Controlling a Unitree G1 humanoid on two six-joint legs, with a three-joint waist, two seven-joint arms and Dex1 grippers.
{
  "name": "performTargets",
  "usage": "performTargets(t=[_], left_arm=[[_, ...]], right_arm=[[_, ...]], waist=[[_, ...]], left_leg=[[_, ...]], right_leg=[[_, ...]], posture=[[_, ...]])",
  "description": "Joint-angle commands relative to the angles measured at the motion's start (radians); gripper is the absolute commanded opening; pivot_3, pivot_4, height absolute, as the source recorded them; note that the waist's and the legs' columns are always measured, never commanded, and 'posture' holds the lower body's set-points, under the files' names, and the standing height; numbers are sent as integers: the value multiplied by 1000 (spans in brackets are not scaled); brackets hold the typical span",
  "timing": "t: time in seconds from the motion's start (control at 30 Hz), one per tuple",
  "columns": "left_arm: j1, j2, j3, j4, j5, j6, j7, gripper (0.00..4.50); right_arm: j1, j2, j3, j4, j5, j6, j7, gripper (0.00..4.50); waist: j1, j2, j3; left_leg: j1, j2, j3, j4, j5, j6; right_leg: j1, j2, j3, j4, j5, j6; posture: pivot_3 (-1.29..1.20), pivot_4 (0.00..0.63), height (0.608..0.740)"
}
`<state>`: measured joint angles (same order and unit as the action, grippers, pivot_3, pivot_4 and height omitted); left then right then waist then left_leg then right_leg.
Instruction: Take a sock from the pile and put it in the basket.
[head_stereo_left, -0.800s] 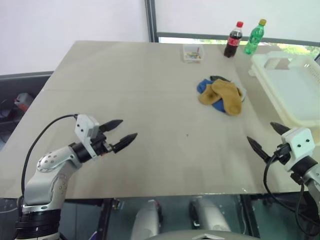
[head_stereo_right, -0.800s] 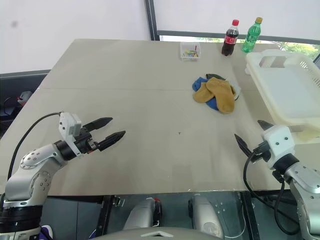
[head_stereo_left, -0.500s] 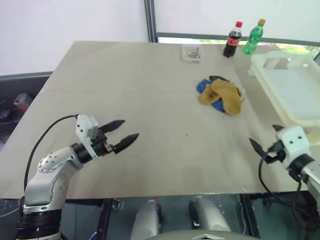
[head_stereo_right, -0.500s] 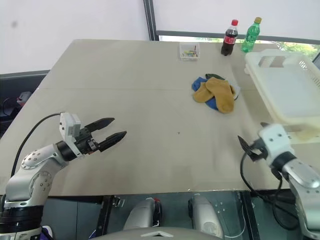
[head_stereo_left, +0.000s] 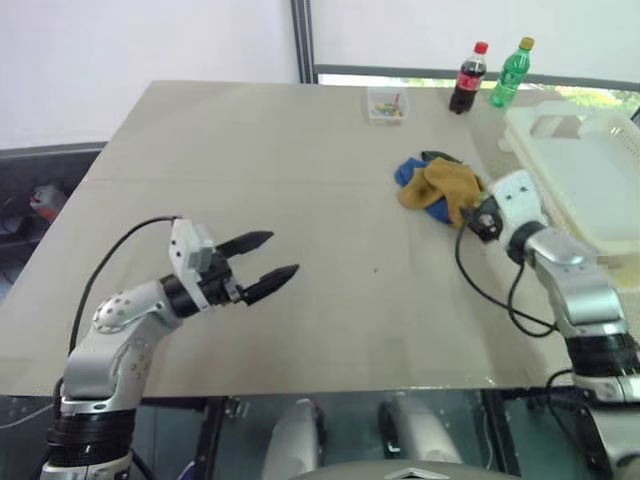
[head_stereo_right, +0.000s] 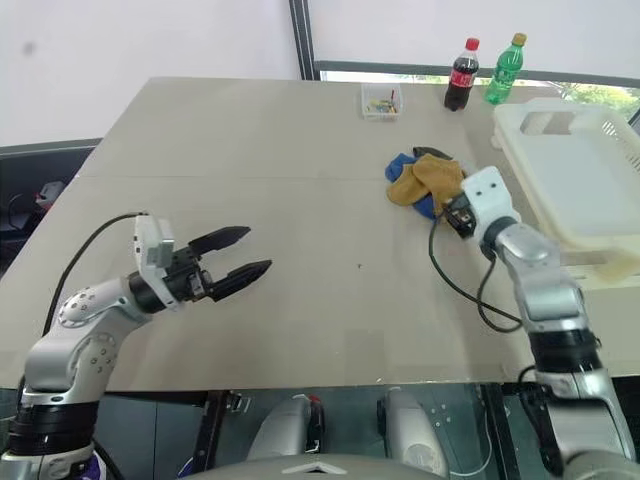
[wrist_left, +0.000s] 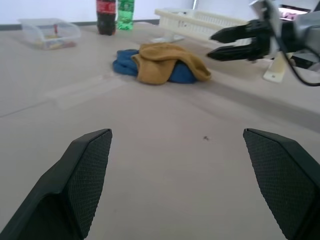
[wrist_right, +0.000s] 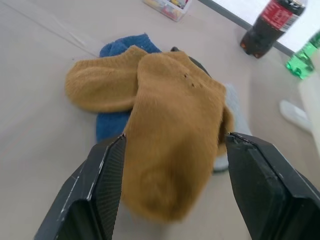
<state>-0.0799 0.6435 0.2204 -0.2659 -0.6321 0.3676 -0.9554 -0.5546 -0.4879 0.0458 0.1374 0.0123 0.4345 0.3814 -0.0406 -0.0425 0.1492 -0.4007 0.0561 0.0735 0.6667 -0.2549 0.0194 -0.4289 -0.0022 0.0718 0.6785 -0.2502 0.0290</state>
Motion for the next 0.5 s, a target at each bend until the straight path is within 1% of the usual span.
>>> performTargets(t=[0.03, 0.17, 0.3, 0.43, 0.5], left_arm=[[-11, 9, 11, -56, -22, 11, 10, 4500], [-5, 6, 14, -87, -27, 25, 23, 4500], [9, 1, 15, -109, -25, 29, 37, 4500], [16, -5, 11, -117, -21, 28, 48, 4500], [17, -5, 11, -121, -22, 30, 53, 4500]], right_arm=[[-81, 19, 8, 112, -31, -83, -20, 3163], [-156, 54, 23, 234, -55, -148, -24, 3163], [-216, 90, 25, 300, -58, -175, -21, 3163], [-285, 127, 34, 401, -81, -199, -46, 3163], [-337, 152, 40, 493, -105, -218, -83, 3163]], waist=[[0, 0, 0], [-1, 1, 1], [-1, 1, 1], [-4, 2, 1], [-3, 2, 1]], left_leg=[[0, 0, 0, 0, 0, 0], [-1, 0, 0, 0, 0, 0], [-1, 0, -1, 0, 0, 0], [0, 1, -1, 0, 0, 0], [0, 1, -1, 0, 0, 0]], right_leg=[[0, 0, 0, 0, 0, 0], [0, 0, 0, 0, 0, 0], [0, 0, 0, 0, 0, 0], [0, -1, 0, 0, 0, 0], [0, 0, -1, 1, 0, 0]], posture=[[0, 150, 740], [0, 150, 740], [0, 150, 740], [0, 150, 740], [0, 150, 740]])
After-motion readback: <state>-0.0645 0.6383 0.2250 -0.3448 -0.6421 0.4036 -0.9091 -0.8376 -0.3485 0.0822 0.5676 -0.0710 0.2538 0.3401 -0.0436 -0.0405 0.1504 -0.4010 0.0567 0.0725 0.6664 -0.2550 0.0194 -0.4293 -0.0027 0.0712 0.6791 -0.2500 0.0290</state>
